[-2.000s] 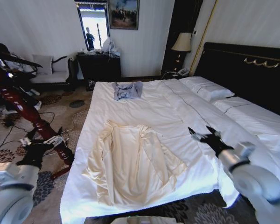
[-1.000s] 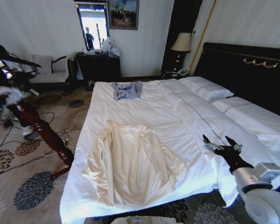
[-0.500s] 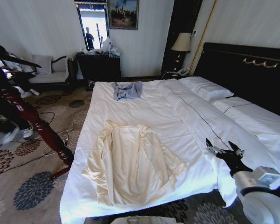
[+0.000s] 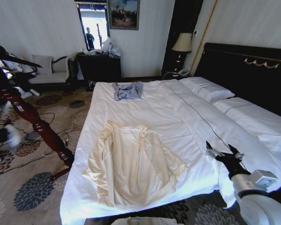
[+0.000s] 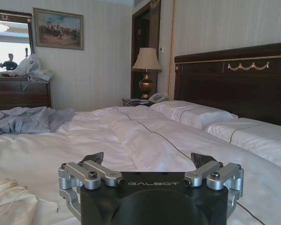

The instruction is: Pick up the clothes from the bed and hang them on the clothes hanger.

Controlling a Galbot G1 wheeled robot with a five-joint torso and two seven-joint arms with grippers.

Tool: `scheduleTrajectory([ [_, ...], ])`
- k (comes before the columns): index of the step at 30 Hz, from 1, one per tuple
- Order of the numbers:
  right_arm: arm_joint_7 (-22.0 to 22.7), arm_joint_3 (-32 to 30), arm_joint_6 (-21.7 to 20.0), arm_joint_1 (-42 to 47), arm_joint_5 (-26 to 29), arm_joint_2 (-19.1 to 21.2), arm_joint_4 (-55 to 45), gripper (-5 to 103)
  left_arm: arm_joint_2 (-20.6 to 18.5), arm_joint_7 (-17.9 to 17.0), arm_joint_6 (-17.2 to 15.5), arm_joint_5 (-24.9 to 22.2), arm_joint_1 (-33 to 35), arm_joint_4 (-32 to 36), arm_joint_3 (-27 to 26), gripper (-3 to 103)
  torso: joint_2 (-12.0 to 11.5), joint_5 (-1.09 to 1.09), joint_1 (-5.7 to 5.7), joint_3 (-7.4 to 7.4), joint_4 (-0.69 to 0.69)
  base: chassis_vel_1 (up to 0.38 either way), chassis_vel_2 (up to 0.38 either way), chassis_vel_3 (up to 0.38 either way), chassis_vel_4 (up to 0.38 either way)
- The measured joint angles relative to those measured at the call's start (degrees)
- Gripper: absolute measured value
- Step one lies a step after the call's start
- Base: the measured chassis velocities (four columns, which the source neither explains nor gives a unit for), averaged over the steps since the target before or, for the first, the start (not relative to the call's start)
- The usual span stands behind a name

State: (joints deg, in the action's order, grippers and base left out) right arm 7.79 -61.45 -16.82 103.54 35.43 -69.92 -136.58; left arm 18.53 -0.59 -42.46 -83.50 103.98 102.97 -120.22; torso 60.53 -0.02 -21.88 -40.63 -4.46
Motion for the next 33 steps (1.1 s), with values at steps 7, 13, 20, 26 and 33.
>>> scheduleTrajectory([
  [7,0.0,0.5,0.8,-0.2,-2.5,-1.0,0.8,100,-1.0,0.9,0.2,6.2,0.2,-3.4,-0.6,92,0.0,0.02,0.0,0.0,0.01,0.0,0.0,0.0,0.0],
  [13,0.1,0.7,0.9,-0.4,-2.6,-1.6,0.6,100,-0.5,1.2,0.2,7.4,2.8,-2.4,-1.0,90,0.0,0.02,0.0,0.0,0.0,0.0,0.0,0.0,0.0],
  [20,0.2,0.5,0.9,-0.6,-1.8,-2.3,-0.1,100,-0.8,1.8,0.2,8.4,2.0,-2.4,3.3,86,0.0,0.02,0.0,0.0,0.0,0.0,0.0,0.0,0.0],
  [26,0.2,1.3,0.8,-0.7,-1.8,-3.1,-0.9,100,-1.4,1.5,0.3,8.0,-3.1,-2.2,9.2,86,0.0,0.01,0.0,-0.01,0.0,0.0,0.0,0.0,0.0],
  [33,0.3,1.6,0.6,-0.6,-1.8,-3.8,-1.6,100,-1.6,0.1,0.3,7.6,-4.1,0.4,12.8,86,0.0,0.02,0.0,0.0,0.0,0.0,0.0,0.0,0.0],
])
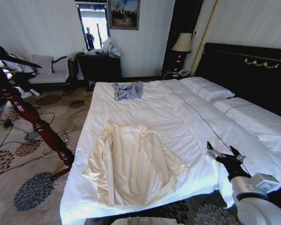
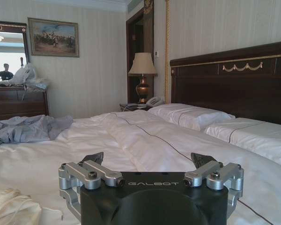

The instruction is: Pick up the clothes from the bed and hang them on the clothes hanger.

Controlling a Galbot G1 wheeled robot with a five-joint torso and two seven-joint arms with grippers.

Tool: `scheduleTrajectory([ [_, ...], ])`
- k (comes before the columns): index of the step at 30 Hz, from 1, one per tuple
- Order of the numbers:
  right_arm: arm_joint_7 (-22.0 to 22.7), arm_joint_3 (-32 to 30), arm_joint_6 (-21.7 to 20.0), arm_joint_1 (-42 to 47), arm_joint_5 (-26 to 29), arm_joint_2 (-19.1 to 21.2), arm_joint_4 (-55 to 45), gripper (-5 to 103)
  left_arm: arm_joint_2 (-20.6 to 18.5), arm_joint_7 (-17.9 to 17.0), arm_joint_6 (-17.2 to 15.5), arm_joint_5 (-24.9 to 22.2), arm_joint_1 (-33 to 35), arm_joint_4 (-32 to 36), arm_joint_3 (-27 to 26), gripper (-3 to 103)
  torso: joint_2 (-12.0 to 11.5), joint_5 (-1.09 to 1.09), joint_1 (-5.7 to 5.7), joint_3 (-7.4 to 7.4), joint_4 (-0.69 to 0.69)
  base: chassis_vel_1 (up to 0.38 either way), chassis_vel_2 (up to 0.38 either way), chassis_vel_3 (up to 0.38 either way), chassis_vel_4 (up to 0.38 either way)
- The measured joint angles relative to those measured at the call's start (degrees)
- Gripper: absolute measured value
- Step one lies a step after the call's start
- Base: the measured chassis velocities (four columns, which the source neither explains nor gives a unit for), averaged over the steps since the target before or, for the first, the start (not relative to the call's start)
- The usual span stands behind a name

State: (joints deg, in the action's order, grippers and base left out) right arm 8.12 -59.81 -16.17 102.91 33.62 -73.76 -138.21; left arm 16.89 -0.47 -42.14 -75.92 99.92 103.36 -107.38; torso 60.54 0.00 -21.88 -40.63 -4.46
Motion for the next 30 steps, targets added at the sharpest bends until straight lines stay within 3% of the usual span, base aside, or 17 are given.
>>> scheduleTrajectory([
  [8,0.2,-0.2,-0.1,-0.2,0.3,0.3,0.1,100,0.8,-1.2,0.0,0.0,0.1,1.0,1.1,72,0.0,0.0,0.0,0.0,0.01,0.0,0.0,0.0,0.0],
  [22,0.1,0.8,-0.1,0.2,-0.4,-0.4,-0.1,100,0.6,-2.3,0.0,-0.3,-0.5,1.9,2.4,20,0.0,0.0,0.0,0.0,0.0,0.0,0.0,0.0,0.0],
  [30,0.0,1.7,0.0,0.1,-1.2,-0.7,0.6,100,0.4,-2.6,0.0,-0.5,-0.8,2.4,2.0,18,0.0,0.0,0.0,0.0,0.01,0.0,0.0,0.0,0.0],
])
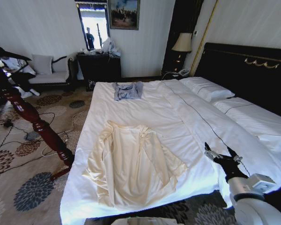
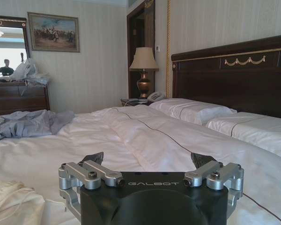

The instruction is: Pick up the clothes from the bed and hang them on the clothes hanger.

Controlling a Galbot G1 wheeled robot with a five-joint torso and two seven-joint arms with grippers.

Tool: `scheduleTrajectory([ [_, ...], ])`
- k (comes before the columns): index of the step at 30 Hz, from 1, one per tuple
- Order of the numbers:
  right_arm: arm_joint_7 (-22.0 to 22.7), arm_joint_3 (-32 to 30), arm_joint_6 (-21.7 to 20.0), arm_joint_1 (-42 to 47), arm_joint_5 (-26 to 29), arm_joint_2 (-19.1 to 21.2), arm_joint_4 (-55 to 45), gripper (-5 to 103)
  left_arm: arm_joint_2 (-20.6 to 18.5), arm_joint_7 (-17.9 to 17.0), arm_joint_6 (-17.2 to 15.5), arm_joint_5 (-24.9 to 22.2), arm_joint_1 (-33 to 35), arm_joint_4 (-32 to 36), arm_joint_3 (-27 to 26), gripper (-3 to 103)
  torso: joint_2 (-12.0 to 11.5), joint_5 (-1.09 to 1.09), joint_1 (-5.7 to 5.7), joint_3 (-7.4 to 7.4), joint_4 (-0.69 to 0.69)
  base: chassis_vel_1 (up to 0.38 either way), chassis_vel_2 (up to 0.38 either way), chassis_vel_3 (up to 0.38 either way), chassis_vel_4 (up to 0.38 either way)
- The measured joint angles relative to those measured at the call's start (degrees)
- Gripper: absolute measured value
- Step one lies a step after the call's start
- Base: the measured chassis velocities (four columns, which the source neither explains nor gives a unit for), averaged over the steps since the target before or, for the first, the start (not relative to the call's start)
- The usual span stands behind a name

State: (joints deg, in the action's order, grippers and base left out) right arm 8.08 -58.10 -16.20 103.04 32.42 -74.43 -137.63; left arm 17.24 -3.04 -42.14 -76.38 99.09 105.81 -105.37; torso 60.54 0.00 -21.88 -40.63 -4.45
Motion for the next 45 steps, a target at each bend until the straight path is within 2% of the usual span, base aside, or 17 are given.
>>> scheduleTrajectory([
  [9,0.0,0.0,0.0,-0.1,0.0,0.1,0.2,100,-0.2,-1.0,0.0,-1.4,-0.5,1.5,-0.5,18,0.0,0.0,0.0,0.0,0.0,0.0,0.0,0.0,0.0],
  [17,0.0,0.4,0.0,-0.1,-0.4,-0.7,0.3,100,-0.5,-1.3,0.0,-1.7,-0.8,5.2,-3.2,18,0.0,0.0,0.0,0.0,0.0,0.0,0.0,0.0,0.0],
  [23,0.0,0.4,0.0,0.0,-0.3,-0.8,0.1,100,-1.0,-1.7,0.0,-4.1,-0.5,8.1,-5.8,18,0.0,-0.01,-0.01,0.0,-0.01,0.0,0.0,0.0,0.0],
  [25,0.1,0.3,-0.2,-0.1,-0.1,-0.7,-0.1,100,-0.6,-1.7,0.1,-5.3,-0.3,9.9,-7.0,18,0.0,0.04,0.0,0.0,0.0,0.0,0.0,0.0,0.0],
  [33,0.1,0.4,-0.3,0.1,-0.1,-0.9,0.0,100,0.5,-2.5,0.1,-8.7,0.2,13.6,-8.8,18,0.0,0.0,0.0,0.0,0.0,0.0,0.0,0.0,0.0],
  [37,0.3,0.2,-0.3,-0.1,-0.1,-0.7,0.3,100,2.7,-3.6,0.1,-10.9,0.8,17.9,-6.7,18,0.0,0.02,0.0,0.0,0.0,0.0,0.0,0.0,0.0],
  [40,0.7,-0.6,-0.3,0.0,0.4,-0.1,0.5,100,5.1,-5.0,0.0,-12.7,0.5,23.7,-1.0,18,0.0,0.01,0.0,0.0,0.0,0.0,0.0,0.0,0.0],
  [41,0.7,-0.6,-0.3,0.0,0.4,-0.1,0.5,100,5.1,-5.0,0.0,-12.7,0.5,23.7,-1.0,18,0.0,0.01,0.0,0.0,0.0,0.0,0.0,0.0,0.0],
  [45,1.3,-2.3,-0.5,0.3,1.3,0.8,0.9,100,6.0,-4.6,0.0,-15.7,-0.1,27.4,6.7,18,0.0,0.01,0.01,0.0,-0.01,0.0,0.0,0.0,0.0],
])
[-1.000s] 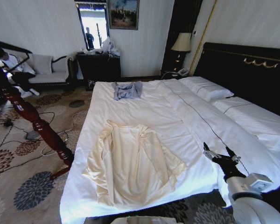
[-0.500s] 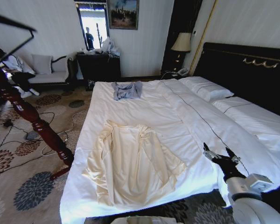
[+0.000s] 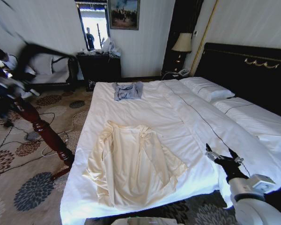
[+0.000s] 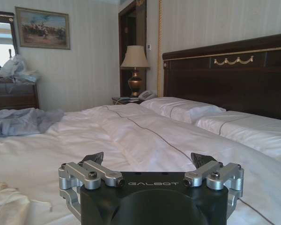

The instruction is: Pick up the clothes from the bed and hang them on the clothes hanger.

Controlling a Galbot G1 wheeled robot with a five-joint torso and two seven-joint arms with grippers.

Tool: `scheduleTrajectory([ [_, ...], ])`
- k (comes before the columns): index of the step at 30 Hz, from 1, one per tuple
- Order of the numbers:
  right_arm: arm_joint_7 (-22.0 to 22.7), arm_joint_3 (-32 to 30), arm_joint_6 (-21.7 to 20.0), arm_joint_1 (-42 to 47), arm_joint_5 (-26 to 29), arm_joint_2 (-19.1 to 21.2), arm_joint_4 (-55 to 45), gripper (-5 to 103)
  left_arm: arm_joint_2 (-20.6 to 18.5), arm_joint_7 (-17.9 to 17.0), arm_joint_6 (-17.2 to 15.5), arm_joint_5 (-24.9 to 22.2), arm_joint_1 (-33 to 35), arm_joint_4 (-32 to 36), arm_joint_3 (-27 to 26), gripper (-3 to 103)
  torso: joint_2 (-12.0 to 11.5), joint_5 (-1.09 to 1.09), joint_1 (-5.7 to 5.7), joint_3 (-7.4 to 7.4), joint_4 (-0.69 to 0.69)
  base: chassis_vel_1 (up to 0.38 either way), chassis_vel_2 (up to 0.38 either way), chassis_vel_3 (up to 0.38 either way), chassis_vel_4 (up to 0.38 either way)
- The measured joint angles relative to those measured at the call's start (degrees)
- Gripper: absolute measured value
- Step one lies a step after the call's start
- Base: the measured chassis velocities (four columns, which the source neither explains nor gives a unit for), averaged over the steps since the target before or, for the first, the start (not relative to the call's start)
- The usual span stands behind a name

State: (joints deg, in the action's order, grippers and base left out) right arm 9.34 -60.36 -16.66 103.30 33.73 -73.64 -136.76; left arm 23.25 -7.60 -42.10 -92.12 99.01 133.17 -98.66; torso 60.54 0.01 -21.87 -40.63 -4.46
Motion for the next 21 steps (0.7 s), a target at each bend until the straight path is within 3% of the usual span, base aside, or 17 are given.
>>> scheduleTrajectory([
  [8,0.7,-0.8,-0.4,-0.5,1.0,1.8,1.4,100,-1.2,3.7,0.0,-4.2,2.1,0.8,7.1,18,0.0,0.0,0.0,0.0,0.0,0.0,0.0,0.0,0.0],
  [13,0.8,0.0,-0.7,-1.6,1.9,4.9,3.2,100,-1.5,6.7,0.0,-3.4,1.8,-1.5,14.4,18,0.0,0.0,0.0,0.0,0.02,0.0,0.0,0.0,0.0],
  [17,1.1,0.2,-1.0,-3.2,3.6,9.9,5.4,100,-2.3,13.7,0.6,6.3,0.3,-8.0,24.5,18,0.0,-0.01,-0.01,0.0,0.04,0.0,0.0,0.0,0.0],
  [18,1.1,0.2,-1.0,-3.2,3.6,9.9,5.4,100,-2.3,13.7,0.6,6.3,0.3,-8.0,24.5,18,0.0,-0.01,-0.01,0.0,0.04,0.0,0.0,0.0,0.0],
  [21,1.1,0.1,-1.0,-4.2,4.7,13.3,7.2,100,-5.2,22.7,5.3,15.9,-0.7,-15.2,33.7,18,0.0,-0.02,-0.01,-0.01,0.0,0.0,0.0,0.0,0.0],
])
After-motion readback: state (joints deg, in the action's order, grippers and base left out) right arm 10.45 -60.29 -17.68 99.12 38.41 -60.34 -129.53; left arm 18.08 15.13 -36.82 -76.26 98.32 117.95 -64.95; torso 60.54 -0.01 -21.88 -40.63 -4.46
